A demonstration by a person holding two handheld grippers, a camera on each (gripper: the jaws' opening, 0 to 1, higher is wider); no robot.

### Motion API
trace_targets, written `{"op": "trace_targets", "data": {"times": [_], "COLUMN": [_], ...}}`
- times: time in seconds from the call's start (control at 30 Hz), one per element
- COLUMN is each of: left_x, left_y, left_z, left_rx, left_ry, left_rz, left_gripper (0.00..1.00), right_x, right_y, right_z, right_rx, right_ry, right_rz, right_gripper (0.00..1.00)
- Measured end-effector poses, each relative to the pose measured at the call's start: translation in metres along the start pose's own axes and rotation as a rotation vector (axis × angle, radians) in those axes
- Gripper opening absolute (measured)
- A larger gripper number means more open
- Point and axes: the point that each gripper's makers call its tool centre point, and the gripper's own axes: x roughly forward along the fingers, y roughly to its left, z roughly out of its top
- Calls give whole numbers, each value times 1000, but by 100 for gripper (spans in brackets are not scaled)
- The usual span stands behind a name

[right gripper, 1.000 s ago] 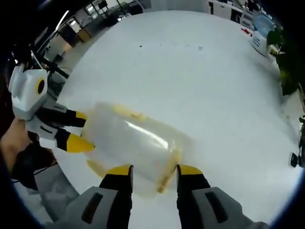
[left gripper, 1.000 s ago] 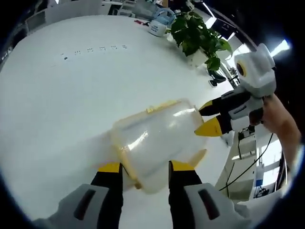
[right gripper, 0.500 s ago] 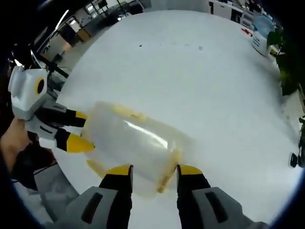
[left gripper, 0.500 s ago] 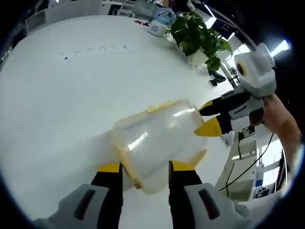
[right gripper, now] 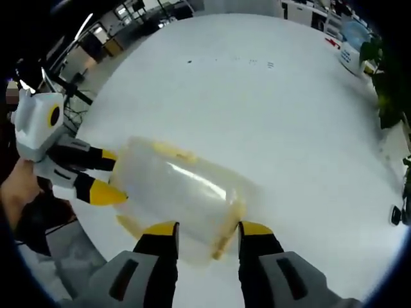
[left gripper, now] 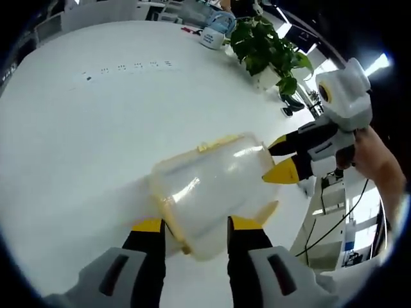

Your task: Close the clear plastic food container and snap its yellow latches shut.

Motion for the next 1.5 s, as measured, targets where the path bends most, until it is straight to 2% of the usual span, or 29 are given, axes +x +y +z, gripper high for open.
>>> {"op": "trace_targets", "data": {"times": [1.5], "left_x": [-1], "left_y": [0], "left_z": [0], "left_rx": [-7], "left_ry": [4], "left_rz": [2], "left_gripper": [39], "right_x": [-1], "right_y": [1], "right_z": [0], "right_rx": [-30], "right_ry": [-1], "right_rz": [1], "right_gripper": [39]}}
